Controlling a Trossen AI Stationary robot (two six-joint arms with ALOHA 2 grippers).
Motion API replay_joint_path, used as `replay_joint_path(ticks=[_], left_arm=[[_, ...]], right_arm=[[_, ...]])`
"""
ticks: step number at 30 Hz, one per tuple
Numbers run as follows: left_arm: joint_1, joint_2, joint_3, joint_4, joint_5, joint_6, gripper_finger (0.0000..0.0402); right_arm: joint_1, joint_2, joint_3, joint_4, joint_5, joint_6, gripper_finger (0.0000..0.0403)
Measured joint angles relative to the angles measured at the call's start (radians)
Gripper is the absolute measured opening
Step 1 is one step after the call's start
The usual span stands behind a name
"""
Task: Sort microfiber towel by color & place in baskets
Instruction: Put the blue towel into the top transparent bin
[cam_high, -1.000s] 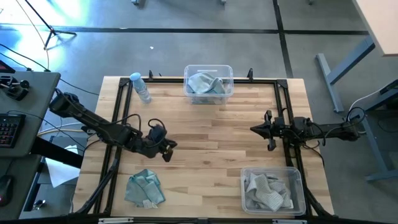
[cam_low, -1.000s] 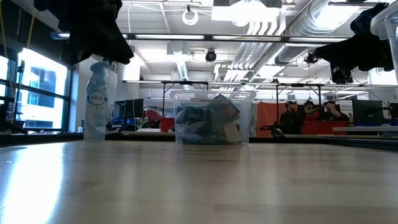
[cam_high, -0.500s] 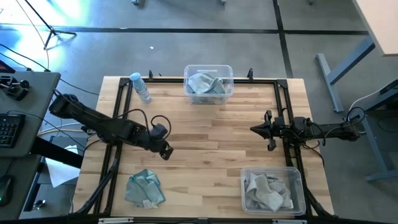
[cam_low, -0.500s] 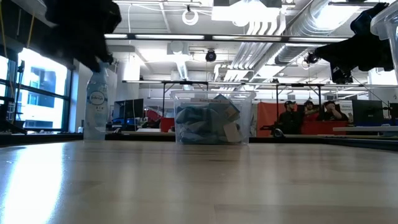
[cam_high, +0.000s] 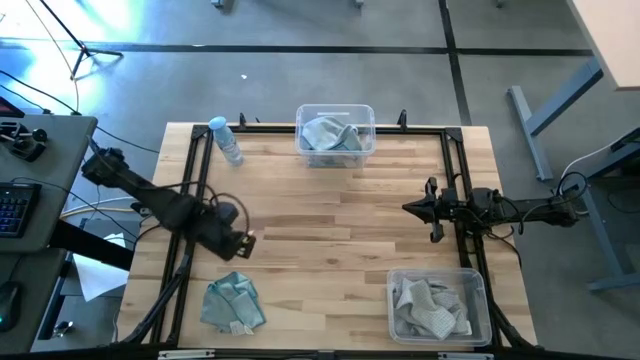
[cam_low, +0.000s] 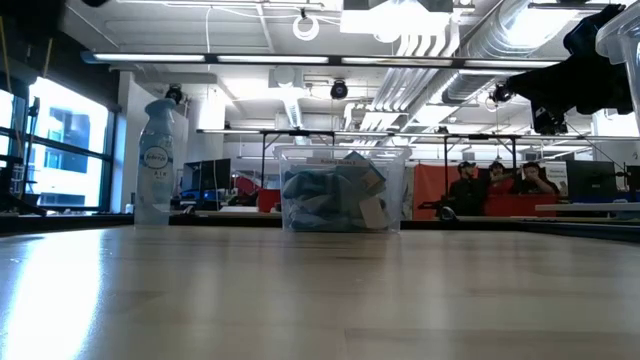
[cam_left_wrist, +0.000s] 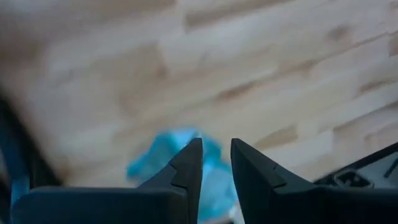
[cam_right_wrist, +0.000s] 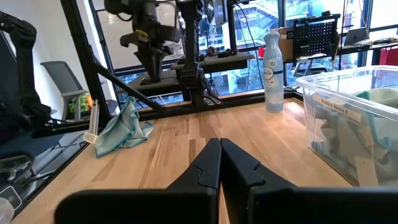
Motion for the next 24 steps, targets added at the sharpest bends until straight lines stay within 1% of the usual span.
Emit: replay_joint_path(ticks=[4, 8, 10, 12, 14, 18, 24], left_arm=[[-0.098, 0.003, 0.000, -0.038, 0.123, -0.217, 0.0063], [-0.192, 0.017, 0.000, -0.042, 0.165, -0.400, 0.0053], [-0.229, 0.030, 0.000, -0.035, 0.202, -0.456, 0.0050], [-0.250, 0.053, 0.000, -0.026, 0.261, -0.471, 0.0047], [-0.265, 0.084, 0.000, -0.020, 0.294, -0.472, 0.0046], [-0.297, 0.154, 0.000, 0.004, 0.284, -0.454, 0.0046], [-0.333, 0.253, -0.001, 0.034, 0.278, -0.385, 0.0046]], right_arm=[[0.000, 0.000, 0.000, 0.000, 0.000, 0.000, 0.0000], [0.000, 0.000, 0.000, 0.000, 0.000, 0.000, 0.0000], [0.000, 0.000, 0.000, 0.000, 0.000, 0.000, 0.0000], [0.000, 0.000, 0.000, 0.000, 0.000, 0.000, 0.0000], [0.000, 0.000, 0.000, 0.000, 0.000, 0.000, 0.0000], [0.000, 0.000, 0.000, 0.000, 0.000, 0.000, 0.0000], [0.000, 0.000, 0.000, 0.000, 0.000, 0.000, 0.0000]])
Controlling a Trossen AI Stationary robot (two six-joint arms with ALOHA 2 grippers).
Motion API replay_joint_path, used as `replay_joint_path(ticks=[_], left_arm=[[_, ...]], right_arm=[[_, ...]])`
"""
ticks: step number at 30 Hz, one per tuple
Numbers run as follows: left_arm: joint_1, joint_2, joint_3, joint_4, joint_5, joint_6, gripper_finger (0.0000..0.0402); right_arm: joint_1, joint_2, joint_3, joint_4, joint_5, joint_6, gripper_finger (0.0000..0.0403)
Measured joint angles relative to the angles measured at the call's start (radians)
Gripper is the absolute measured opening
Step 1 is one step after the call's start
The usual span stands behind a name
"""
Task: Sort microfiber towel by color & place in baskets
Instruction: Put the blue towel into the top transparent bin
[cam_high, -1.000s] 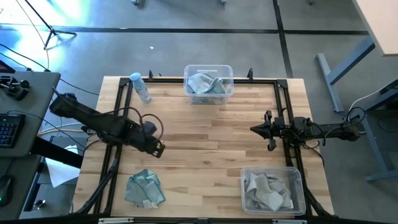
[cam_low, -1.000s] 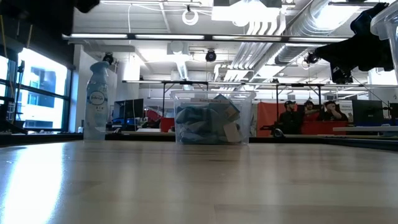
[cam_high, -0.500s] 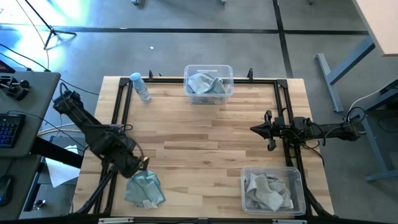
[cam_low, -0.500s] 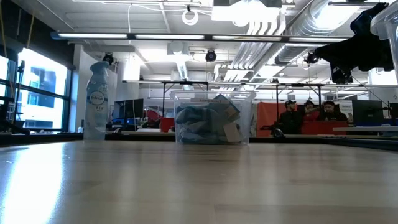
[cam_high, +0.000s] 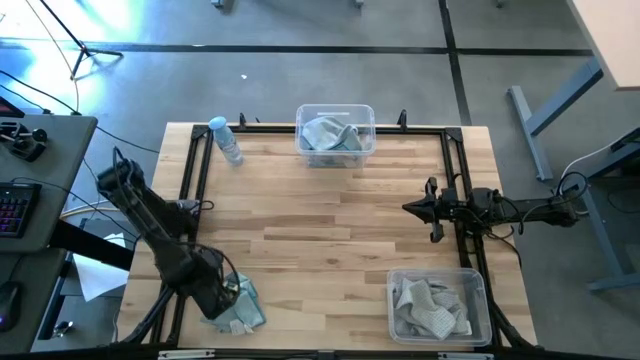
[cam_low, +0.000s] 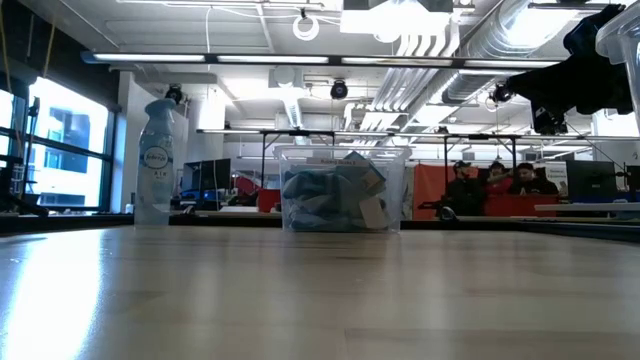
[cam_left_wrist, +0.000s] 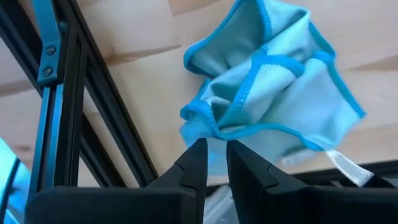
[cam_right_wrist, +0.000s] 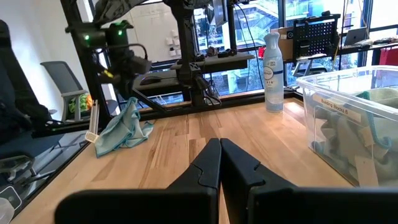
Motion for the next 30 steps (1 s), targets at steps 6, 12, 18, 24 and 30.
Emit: replay_joint_path(ticks=[6, 12, 18, 24, 30], left_arm=[[-0.011, 0.085, 0.000, 0.012, -0.001, 0.064, 0.0046], [-0.010, 0.142, -0.011, 0.011, -0.002, 0.167, 0.0066], [-0.010, 0.146, -0.044, 0.008, -0.013, 0.264, 0.0127], [-0.010, 0.145, -0.071, 0.032, -0.031, 0.349, 0.0189], [-0.010, 0.145, -0.164, 0.241, -0.058, 0.400, 0.0221]], right_arm=[[0.000, 0.000, 0.000, 0.000, 0.000, 0.000, 0.0000], [0.000, 0.000, 0.000, 0.000, 0.000, 0.000, 0.0000], [0.000, 0.000, 0.000, 0.000, 0.000, 0.000, 0.0000], [0.000, 0.000, 0.000, 0.000, 0.000, 0.000, 0.0000], [0.000, 0.000, 0.000, 0.000, 0.000, 0.000, 0.0000]])
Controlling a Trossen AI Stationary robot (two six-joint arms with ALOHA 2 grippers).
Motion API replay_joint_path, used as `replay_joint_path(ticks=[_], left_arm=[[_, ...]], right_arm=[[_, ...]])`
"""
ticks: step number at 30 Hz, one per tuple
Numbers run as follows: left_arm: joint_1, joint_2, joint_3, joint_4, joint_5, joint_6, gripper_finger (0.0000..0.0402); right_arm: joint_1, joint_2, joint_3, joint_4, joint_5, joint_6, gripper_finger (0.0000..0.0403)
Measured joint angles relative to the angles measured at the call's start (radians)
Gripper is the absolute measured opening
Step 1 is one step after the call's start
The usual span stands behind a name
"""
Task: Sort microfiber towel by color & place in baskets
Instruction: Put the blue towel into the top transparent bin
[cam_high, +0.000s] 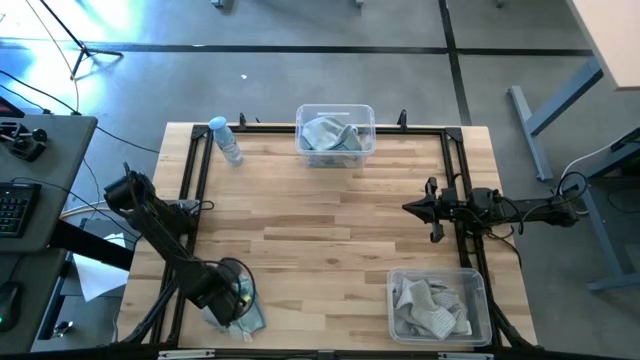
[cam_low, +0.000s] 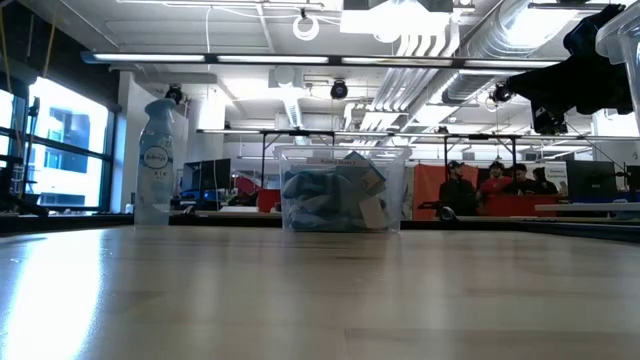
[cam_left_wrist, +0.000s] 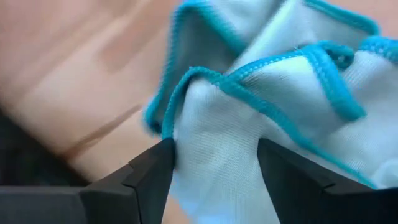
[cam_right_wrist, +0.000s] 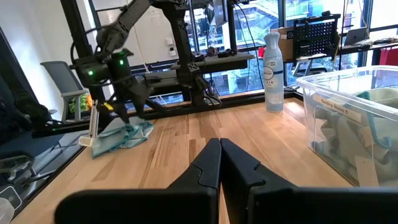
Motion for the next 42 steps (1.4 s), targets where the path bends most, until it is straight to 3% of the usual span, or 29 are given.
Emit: replay_joint_path(ticks=[5, 10, 13, 18, 21, 25, 35, 42], left_arm=[[-0.002, 0.000, -0.118, 0.206, -0.004, 0.007, 0.0223], [0.012, -0.006, -0.178, 0.252, 0.007, -0.012, 0.0211], [0.036, -0.007, -0.179, 0.257, 0.015, 0.028, 0.0168], [0.100, -0.007, -0.179, 0.278, -0.018, 0.120, 0.0033], [0.154, -0.013, -0.170, 0.282, -0.040, 0.177, 0.0019], [0.239, -0.040, -0.124, 0.213, -0.104, 0.261, 0.0015], [0.487, -0.188, 0.100, 0.099, -0.395, 0.444, 0.0005], [0.694, -0.172, 0.319, 0.105, -0.506, 0.687, 0.0003]], right_arm=[[0.000, 0.000, 0.000, 0.000, 0.000, 0.000, 0.0000], [0.000, 0.000, 0.000, 0.000, 0.000, 0.000, 0.0000], [0.000, 0.000, 0.000, 0.000, 0.000, 0.000, 0.0000], [0.000, 0.000, 0.000, 0.000, 0.000, 0.000, 0.0000], [0.000, 0.000, 0.000, 0.000, 0.000, 0.000, 0.0000], [0.000, 0.000, 0.000, 0.000, 0.000, 0.000, 0.0000], [0.000, 0.000, 0.000, 0.000, 0.000, 0.000, 0.0000], [0.000, 0.000, 0.000, 0.000, 0.000, 0.000, 0.0000]])
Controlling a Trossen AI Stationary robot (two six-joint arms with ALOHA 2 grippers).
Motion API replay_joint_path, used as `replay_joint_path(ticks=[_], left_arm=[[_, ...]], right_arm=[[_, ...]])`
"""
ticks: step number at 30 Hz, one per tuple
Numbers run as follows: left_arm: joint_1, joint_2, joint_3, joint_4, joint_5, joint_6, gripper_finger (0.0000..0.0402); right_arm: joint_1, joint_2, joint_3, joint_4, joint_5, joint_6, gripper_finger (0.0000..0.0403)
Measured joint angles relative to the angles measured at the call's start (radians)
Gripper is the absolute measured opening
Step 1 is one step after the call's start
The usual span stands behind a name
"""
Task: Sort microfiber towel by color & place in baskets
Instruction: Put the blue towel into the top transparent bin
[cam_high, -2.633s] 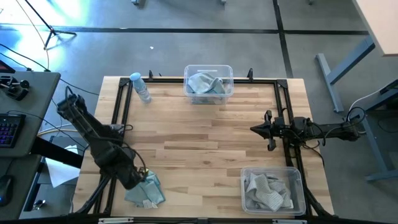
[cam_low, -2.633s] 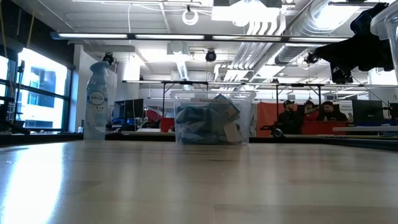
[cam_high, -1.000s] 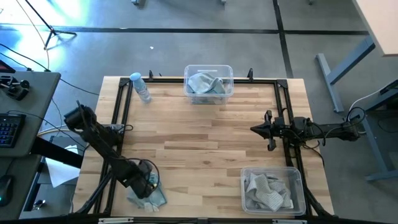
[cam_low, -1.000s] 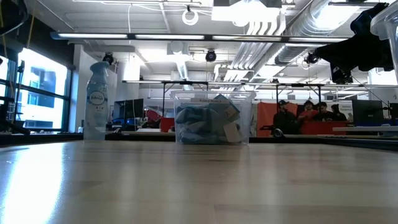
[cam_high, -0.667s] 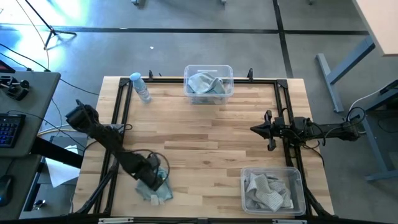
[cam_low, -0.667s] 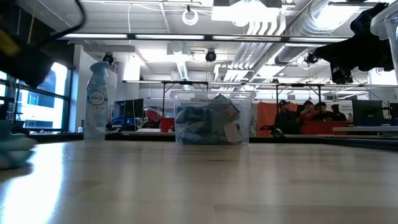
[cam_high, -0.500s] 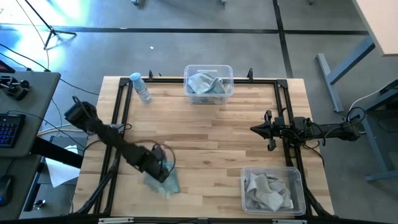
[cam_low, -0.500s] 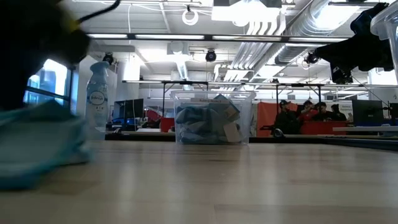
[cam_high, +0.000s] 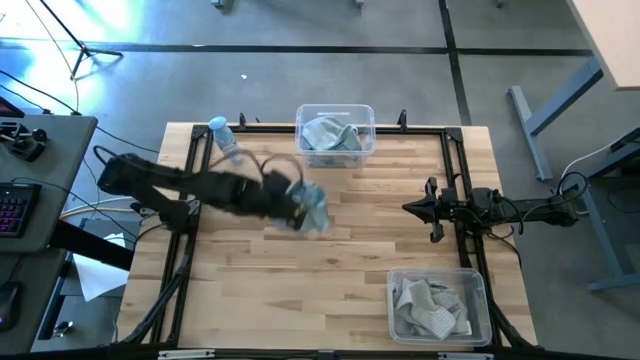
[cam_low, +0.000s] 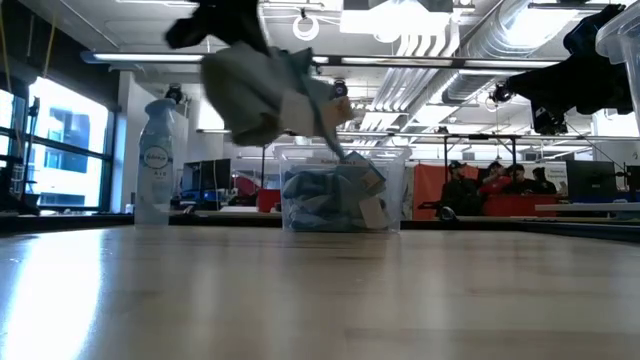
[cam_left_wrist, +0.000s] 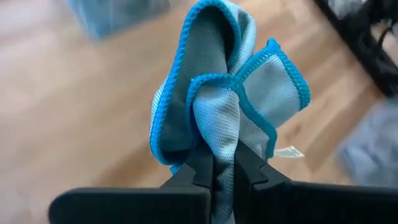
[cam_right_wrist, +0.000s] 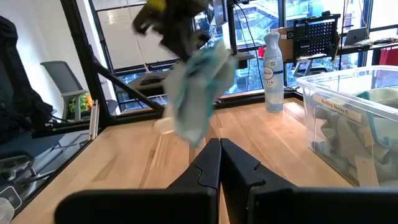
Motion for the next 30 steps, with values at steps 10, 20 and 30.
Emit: replay_joint_path(ticks=[10, 20, 30], left_arm=[[0.309, 0.139, 0.360, -0.002, 0.023, 0.414, 0.0001], [0.529, 0.375, 0.727, -0.002, 0.034, 0.792, 0.0001], [0.613, 0.528, 0.795, -0.013, 0.037, 1.075, 0.0001]], right_arm=[[0.000, 0.000, 0.000, 0.000, 0.000, 0.000, 0.0000], [0.000, 0.000, 0.000, 0.000, 0.000, 0.000, 0.0000], [0.000, 0.000, 0.000, 0.000, 0.000, 0.000, 0.0000]])
